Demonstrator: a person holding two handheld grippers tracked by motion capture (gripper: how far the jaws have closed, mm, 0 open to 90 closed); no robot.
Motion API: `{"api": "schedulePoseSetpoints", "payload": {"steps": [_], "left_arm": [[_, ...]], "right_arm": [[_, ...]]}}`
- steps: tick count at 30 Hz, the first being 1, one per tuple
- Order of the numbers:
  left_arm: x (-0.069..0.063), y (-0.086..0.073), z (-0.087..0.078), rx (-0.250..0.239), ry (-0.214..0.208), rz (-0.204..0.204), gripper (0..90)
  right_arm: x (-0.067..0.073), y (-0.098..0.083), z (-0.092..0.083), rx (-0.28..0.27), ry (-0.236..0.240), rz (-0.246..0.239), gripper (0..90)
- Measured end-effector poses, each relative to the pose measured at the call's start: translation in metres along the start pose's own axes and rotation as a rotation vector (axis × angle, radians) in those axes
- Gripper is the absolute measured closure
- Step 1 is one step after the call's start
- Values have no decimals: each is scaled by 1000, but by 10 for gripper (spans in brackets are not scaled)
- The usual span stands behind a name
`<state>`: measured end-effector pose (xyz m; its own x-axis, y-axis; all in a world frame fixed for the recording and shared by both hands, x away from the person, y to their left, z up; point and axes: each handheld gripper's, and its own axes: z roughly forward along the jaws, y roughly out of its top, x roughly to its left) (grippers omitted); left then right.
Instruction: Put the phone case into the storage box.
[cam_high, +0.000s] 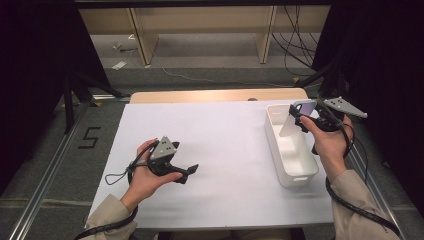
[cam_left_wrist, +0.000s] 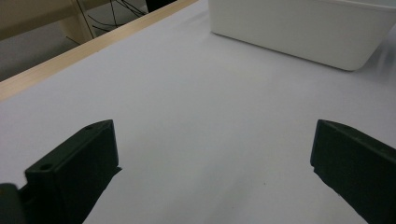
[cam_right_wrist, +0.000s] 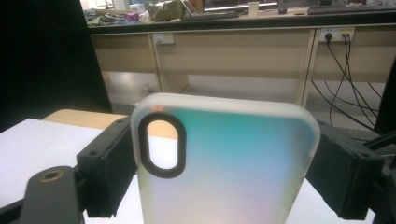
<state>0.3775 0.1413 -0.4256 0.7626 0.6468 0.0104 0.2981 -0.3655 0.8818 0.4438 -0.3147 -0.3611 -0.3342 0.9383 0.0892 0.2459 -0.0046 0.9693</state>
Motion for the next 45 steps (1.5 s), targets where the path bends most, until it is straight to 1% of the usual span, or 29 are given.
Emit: {"api": "schedulePoseSetpoints", "payload": {"steps": [13,19,45], "left_arm": [[0,0,0,0,-2,0,4],[0,0,1,0,-4,0,5],[0,0,1,0,-5,0,5]], "right_arm": [[1,-1,7,15,1,-13,177],[1,0,9,17,3,-10,177],[0,3,16,17,-6,-18,177]]}}
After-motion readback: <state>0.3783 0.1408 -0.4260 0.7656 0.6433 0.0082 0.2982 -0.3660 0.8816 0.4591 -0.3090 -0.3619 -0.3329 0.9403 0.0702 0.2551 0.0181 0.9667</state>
